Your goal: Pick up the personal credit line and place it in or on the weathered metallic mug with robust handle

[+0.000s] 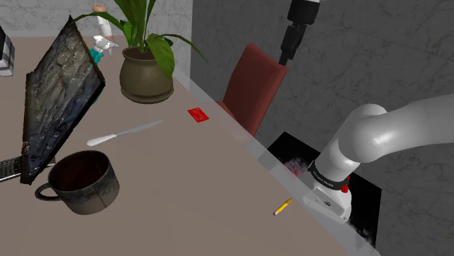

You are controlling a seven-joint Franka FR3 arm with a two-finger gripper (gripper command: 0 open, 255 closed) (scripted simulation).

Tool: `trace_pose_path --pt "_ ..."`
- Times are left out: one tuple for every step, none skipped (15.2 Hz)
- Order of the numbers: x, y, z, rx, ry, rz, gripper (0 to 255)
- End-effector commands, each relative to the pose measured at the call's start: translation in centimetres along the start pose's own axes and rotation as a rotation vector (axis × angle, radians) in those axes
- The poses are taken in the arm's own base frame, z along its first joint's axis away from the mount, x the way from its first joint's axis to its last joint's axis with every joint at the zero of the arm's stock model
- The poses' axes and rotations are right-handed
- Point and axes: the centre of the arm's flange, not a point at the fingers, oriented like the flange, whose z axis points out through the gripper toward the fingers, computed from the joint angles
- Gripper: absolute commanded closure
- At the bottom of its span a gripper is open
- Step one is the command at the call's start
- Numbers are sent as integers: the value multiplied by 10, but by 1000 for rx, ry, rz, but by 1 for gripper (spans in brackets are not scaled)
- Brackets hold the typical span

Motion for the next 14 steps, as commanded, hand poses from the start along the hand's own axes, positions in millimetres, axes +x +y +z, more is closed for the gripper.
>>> trace_pose_path --pt "0 0 0 0 0 0 0" --pt "2 -7 10 -5 23 13 0" --pt "4 -14 20 -11 46 25 0" --pt "7 -21 30 -16 70 38 0" --pt "10 -28 40 -21 93 50 0" --pt "14 -35 50 -27 116 63 0" --pt "17 -42 60 -32 139 76 0" --pt "21 -49 70 -37 162 88 0" --pt "26 -55 80 -43 185 101 0" --pt "30 -62 90 -48 209 114 0" --pt "35 -68 100 -53 232 126 0" --pt "40 -74 109 -59 255 139 0" --pt "46 -81 119 -64 278 151 0" --pt "52 -87 128 -69 301 164 0"
